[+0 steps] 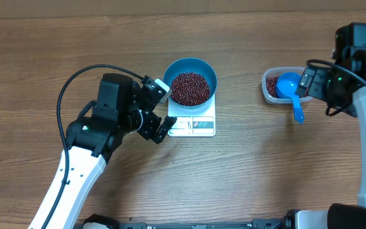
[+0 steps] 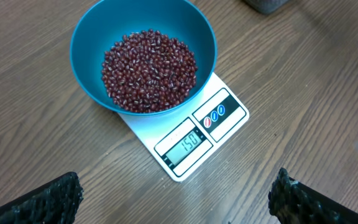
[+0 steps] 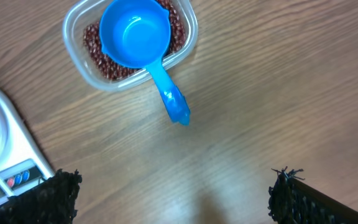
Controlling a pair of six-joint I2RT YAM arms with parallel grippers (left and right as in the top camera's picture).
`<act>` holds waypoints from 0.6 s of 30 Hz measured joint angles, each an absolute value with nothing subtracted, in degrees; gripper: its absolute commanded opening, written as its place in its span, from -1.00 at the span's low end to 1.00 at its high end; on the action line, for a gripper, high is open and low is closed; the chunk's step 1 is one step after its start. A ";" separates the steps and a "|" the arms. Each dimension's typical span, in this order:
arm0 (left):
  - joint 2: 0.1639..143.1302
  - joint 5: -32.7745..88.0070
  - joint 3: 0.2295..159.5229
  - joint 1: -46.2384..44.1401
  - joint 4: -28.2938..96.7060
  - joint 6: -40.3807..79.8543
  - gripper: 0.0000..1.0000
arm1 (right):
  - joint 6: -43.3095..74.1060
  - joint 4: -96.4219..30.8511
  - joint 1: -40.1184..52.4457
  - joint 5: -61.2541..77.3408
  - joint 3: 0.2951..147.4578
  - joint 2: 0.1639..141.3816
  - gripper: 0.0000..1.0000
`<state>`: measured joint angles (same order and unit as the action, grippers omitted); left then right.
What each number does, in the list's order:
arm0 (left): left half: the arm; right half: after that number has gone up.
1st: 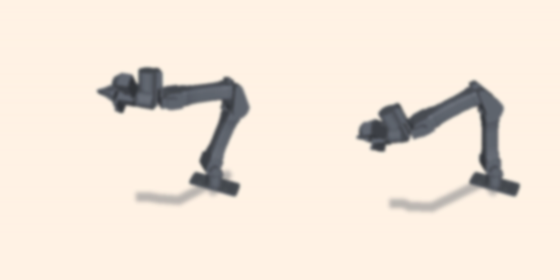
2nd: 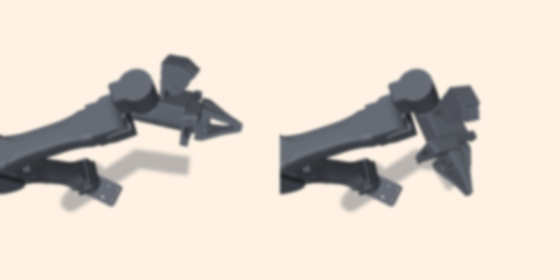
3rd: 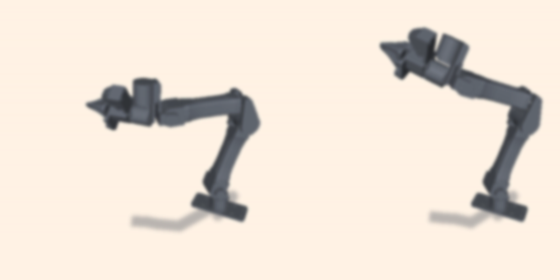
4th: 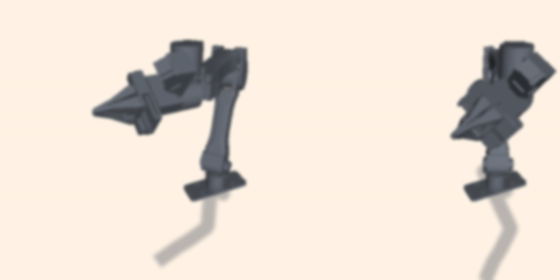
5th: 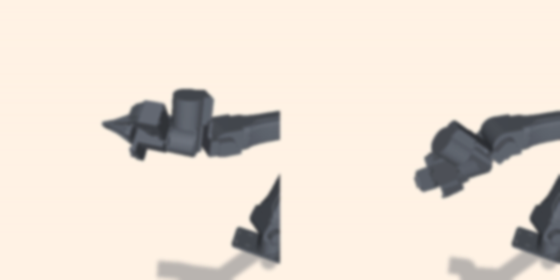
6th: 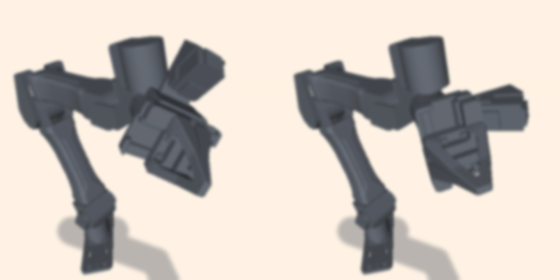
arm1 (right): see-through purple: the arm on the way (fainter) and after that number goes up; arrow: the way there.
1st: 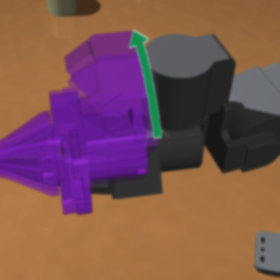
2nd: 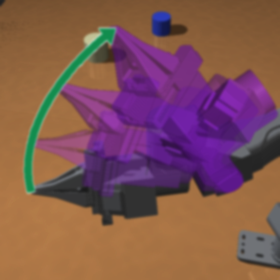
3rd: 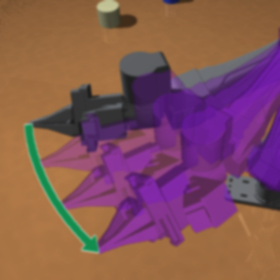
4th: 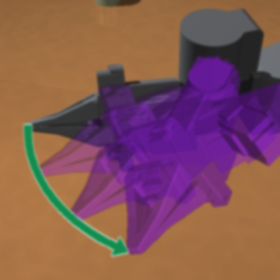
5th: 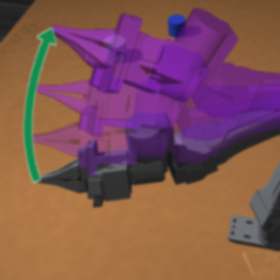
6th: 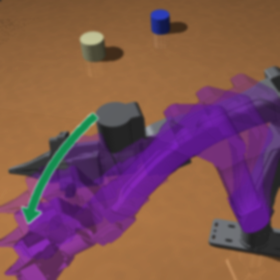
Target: Scoop item into bowl and weigh 150g on scale
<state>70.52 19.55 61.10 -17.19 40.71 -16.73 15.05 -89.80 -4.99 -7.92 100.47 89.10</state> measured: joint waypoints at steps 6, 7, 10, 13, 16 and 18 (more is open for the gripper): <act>70.52 19.57 61.10 -17.19 40.69 -16.73 0.99 | 14.09 -96.01 -4.99 -7.94 110.50 89.03 1.00; 70.52 19.57 61.10 -17.19 40.69 -16.73 0.99 | 13.67 -96.07 -5.02 -7.92 111.18 88.99 1.00; 70.52 19.57 61.10 -17.19 40.69 -16.73 0.99 | 10.79 -96.16 -5.02 -7.92 111.66 88.92 1.00; 70.52 19.57 61.10 -17.19 40.69 -16.73 0.98 | 6.26 -96.07 -4.99 -7.90 111.66 88.95 1.00; 70.52 19.57 61.10 -17.19 40.69 -16.73 0.99 | 2.85 -96.03 -4.99 -7.92 111.66 88.95 1.00; 70.52 19.57 61.10 -17.19 40.69 -16.73 0.99 | 1.67 -95.92 -4.99 -7.92 111.66 88.95 1.00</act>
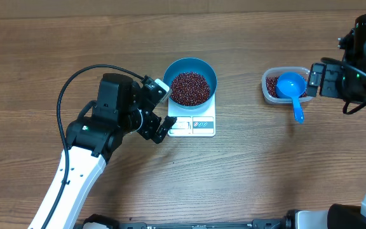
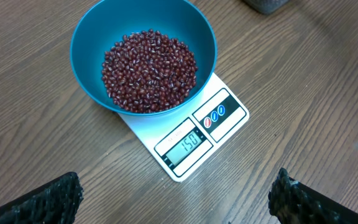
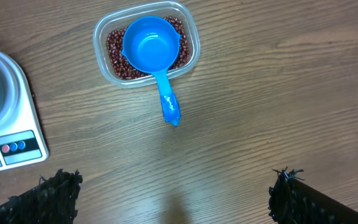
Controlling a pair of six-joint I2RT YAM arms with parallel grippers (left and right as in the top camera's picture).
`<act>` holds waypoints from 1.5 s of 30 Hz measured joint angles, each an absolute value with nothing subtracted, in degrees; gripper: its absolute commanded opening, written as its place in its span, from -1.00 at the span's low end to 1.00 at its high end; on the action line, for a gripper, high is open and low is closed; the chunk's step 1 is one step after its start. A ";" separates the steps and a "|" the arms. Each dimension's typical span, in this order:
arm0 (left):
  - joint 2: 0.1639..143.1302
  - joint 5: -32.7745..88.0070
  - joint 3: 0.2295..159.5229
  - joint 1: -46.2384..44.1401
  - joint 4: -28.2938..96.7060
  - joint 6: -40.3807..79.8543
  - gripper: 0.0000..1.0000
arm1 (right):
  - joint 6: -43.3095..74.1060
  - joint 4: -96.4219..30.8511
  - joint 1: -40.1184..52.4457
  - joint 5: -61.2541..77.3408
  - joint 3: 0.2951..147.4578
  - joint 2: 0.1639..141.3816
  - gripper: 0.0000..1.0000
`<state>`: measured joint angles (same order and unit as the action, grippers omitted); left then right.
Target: Scoop item into bowl and weigh 150g on scale
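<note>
A blue bowl (image 1: 190,83) (image 2: 143,56) full of red beans sits on the white scale (image 1: 192,125) (image 2: 194,137), whose display reads 150. To the right, a clear container (image 1: 269,86) (image 3: 114,50) holds more beans, with the blue scoop (image 1: 291,86) (image 3: 151,45) resting in it, its handle sticking out over the near rim. My left gripper (image 1: 161,109) (image 2: 176,202) is open just left of the scale, holding nothing. My right gripper (image 1: 314,79) (image 3: 173,199) is open and empty, right of the container and apart from the scoop.
The wooden table (image 1: 265,165) carries only the scale and the container. A black cable (image 1: 68,89) loops off the left arm. The scale's buttons (image 3: 11,147) show at the left edge of the right wrist view.
My right gripper has drawn back from the container, which looks smaller in its wrist view, with more of the scale showing. The scoop, bowl and left arm are unchanged. The display still reads 150.
</note>
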<state>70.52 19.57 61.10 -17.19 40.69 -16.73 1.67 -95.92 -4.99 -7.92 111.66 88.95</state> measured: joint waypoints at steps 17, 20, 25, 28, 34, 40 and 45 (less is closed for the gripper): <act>70.52 19.57 61.10 -17.19 40.69 -16.73 0.99 | -0.62 -94.96 -4.99 -6.26 111.66 88.95 1.00; 70.52 19.57 61.10 -17.19 40.69 -16.73 0.99 | -0.67 -94.94 -4.99 -6.20 111.66 88.95 1.00; 70.52 19.57 61.10 -17.19 40.69 -16.73 0.99 | -0.69 -94.94 -5.02 -6.17 111.66 88.95 1.00; 70.52 19.57 61.10 -17.19 40.69 -16.73 0.99 | -0.71 -94.94 -5.02 -6.20 111.66 88.95 1.00; 70.52 19.57 61.10 -17.19 40.69 -16.73 0.99 | -0.73 -94.96 -5.02 -6.20 111.66 88.95 1.00; 70.52 19.57 61.10 -17.19 40.69 -16.73 0.99 | -0.86 -94.96 -4.99 -6.22 111.66 88.95 1.00; 70.52 19.57 61.10 -17.19 40.69 -16.73 0.99 | -0.86 -94.96 -4.99 -6.17 111.66 88.95 1.00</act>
